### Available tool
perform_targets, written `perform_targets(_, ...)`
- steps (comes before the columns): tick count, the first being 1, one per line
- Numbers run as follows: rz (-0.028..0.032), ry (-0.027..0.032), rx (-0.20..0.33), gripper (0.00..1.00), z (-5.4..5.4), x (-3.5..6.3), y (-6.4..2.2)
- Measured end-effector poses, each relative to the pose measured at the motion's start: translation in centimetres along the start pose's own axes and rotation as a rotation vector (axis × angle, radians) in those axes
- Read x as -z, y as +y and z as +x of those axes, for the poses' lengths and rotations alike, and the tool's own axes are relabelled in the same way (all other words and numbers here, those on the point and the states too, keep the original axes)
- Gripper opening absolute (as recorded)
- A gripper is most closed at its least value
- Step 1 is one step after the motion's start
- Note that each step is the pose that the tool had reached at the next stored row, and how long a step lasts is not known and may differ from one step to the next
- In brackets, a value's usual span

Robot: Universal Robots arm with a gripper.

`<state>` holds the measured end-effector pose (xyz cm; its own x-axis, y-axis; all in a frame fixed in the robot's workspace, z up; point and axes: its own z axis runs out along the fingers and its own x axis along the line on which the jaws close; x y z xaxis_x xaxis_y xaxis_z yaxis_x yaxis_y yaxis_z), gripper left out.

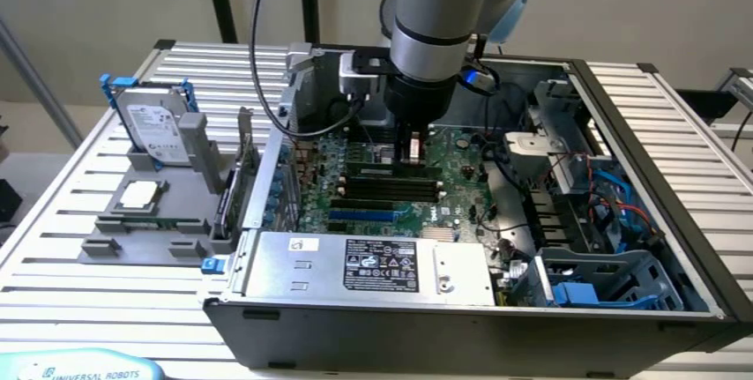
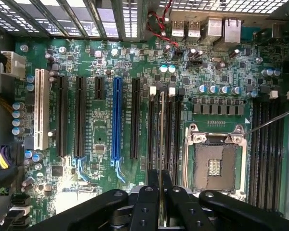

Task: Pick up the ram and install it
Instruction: 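Insert the ram into the slot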

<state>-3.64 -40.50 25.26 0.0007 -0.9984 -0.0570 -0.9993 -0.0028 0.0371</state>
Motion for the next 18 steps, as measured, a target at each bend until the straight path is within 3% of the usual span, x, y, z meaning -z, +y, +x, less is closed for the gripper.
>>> perform_targets(9, 0.0068, 0.0035, 0.001, 0.14, 0.2, -1.38, -0.05)
perform_targets(12, 0.0104, 0.0089, 0.001, 0.14, 0.2, -1.69, -0.07)
perform_targets(16, 0.0123, 0.0206, 0.001, 0.14, 0.3, -1.90, -0.08)
perform_targets(18, 0.0122, 0.0214, 0.001, 0.14, 0.3, -1.90, -0.07)
